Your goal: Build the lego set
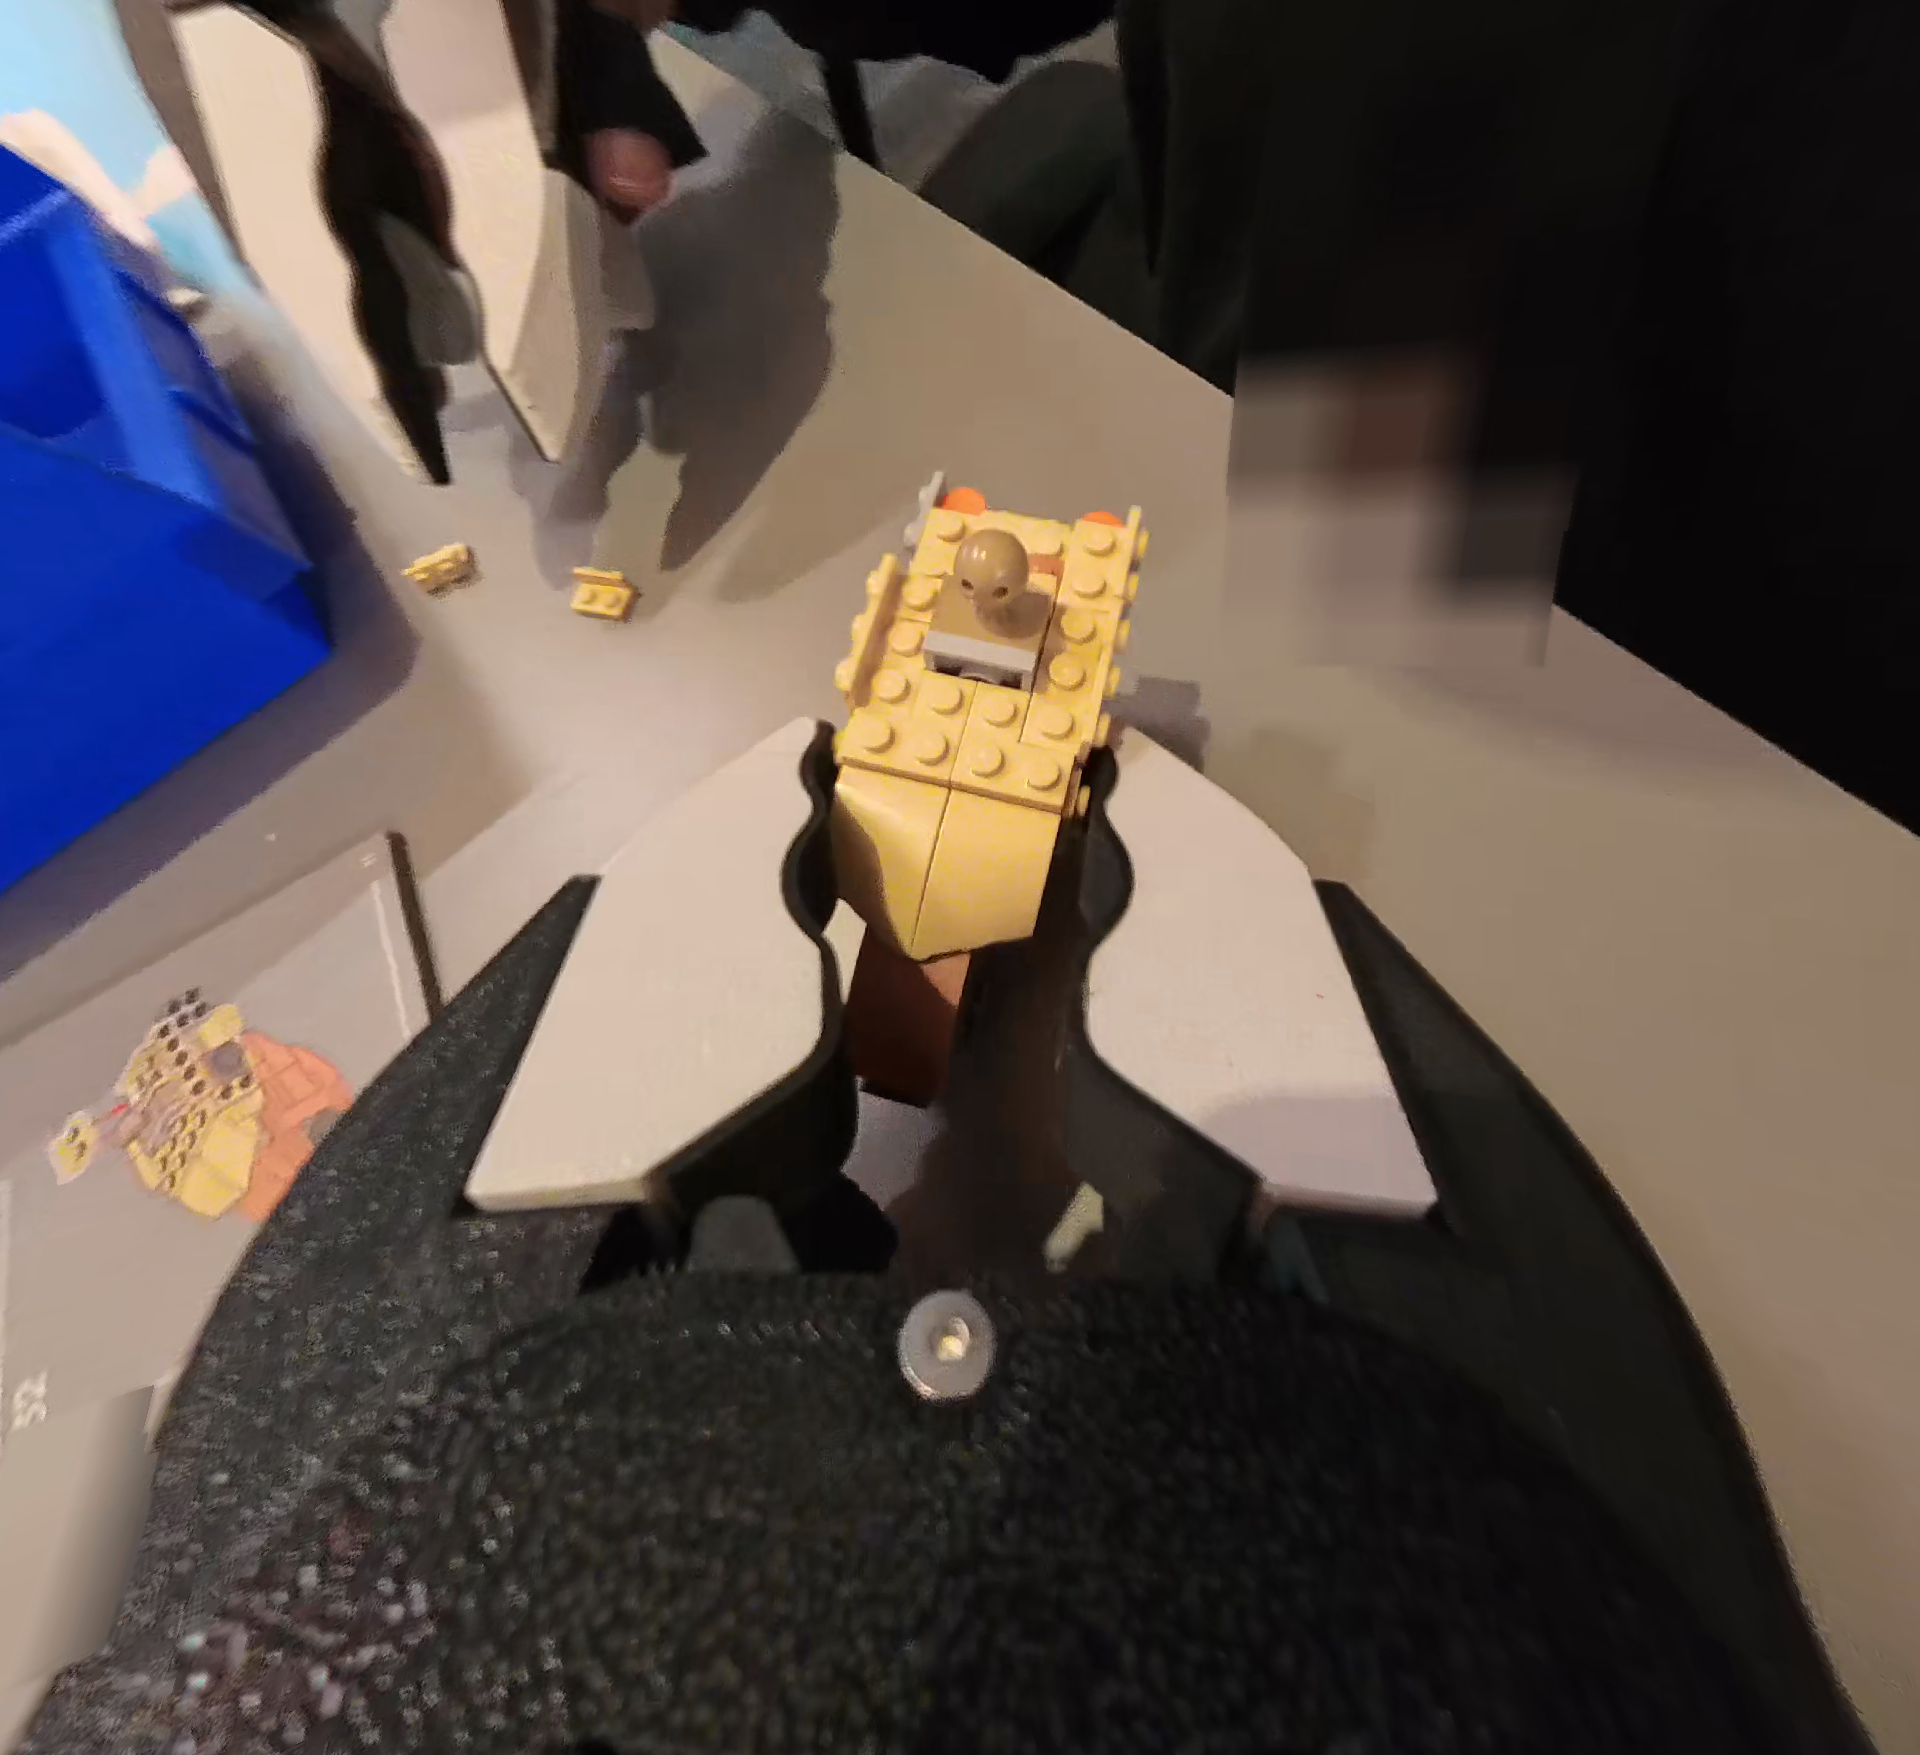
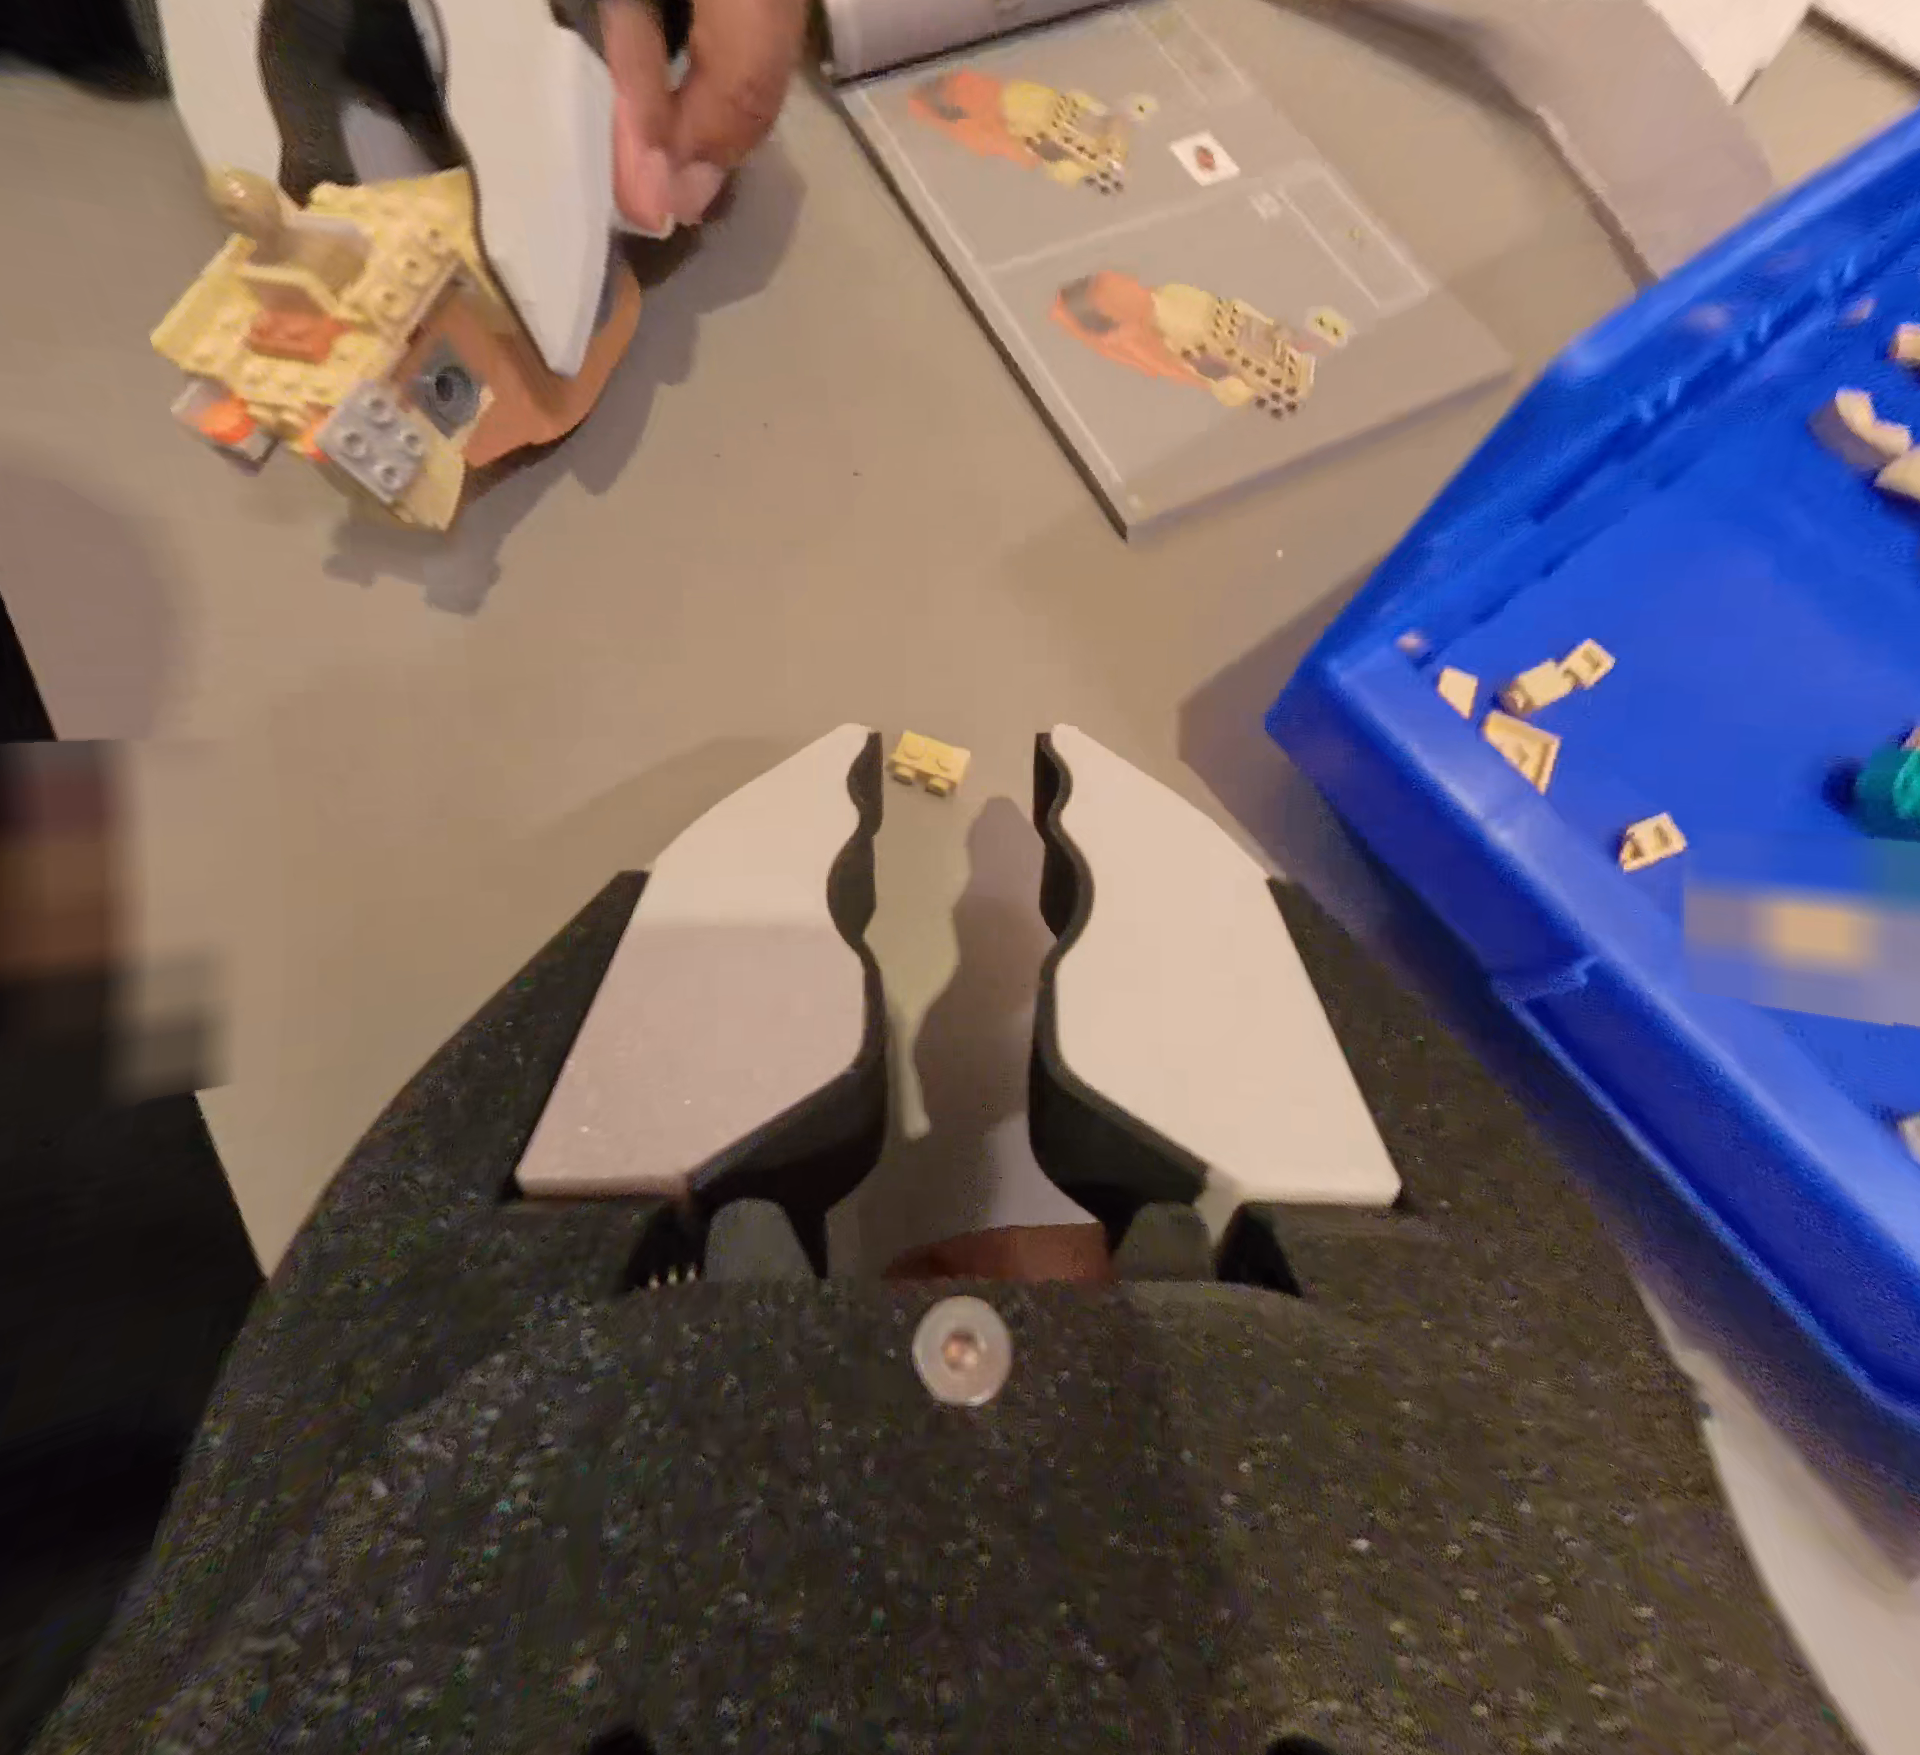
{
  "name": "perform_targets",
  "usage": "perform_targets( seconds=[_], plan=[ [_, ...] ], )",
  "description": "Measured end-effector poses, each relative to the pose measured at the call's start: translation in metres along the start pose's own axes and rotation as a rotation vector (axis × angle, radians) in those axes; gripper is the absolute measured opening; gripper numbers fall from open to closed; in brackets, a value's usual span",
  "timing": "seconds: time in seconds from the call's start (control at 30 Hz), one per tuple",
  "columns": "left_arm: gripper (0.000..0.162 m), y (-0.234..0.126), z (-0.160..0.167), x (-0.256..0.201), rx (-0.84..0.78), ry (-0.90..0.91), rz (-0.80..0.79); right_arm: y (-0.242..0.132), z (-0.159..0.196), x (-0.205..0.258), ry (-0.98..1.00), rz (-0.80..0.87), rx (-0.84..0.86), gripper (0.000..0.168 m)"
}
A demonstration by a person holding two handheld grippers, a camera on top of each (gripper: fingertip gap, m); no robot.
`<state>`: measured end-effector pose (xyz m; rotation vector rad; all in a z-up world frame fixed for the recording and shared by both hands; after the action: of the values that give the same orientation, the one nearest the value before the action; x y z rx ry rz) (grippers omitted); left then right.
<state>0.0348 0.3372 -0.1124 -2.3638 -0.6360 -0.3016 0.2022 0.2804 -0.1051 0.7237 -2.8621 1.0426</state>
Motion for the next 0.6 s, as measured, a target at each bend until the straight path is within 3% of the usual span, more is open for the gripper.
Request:
perform_targets(
  seconds=[0.2, 0.47, 0.6],
  plan=[
    [0.044, -0.006, -0.003, -0.003, -0.003, -0.045, -0.05, 0.013, 0.014, 0.001, 0.07, 0.076, 0.101, 0.027],
    [0.045, -0.003, 0.001, -0.006, -0.014, -0.043, -0.041, 0.027, 0.018, 0.007, 0.092, 0.174, 0.17, 0.041],
    [0.044, -0.004, 0.001, -0.007, -0.02, -0.035, -0.027, 0.031, 0.017, 0.01, 0.073, 0.159, 0.182, 0.029]
  ],
)
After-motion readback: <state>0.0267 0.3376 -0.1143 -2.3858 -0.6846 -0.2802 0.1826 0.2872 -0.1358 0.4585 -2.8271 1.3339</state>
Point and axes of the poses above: each gripper's, where its closed fingertips meet, y out along the fingers, z out of its underside, x = y × z across the jaws, the point moved 4 cm from there along -y, back along the fingers, and after that the axes turned 13 degrees about y, right-handed, at the moved point
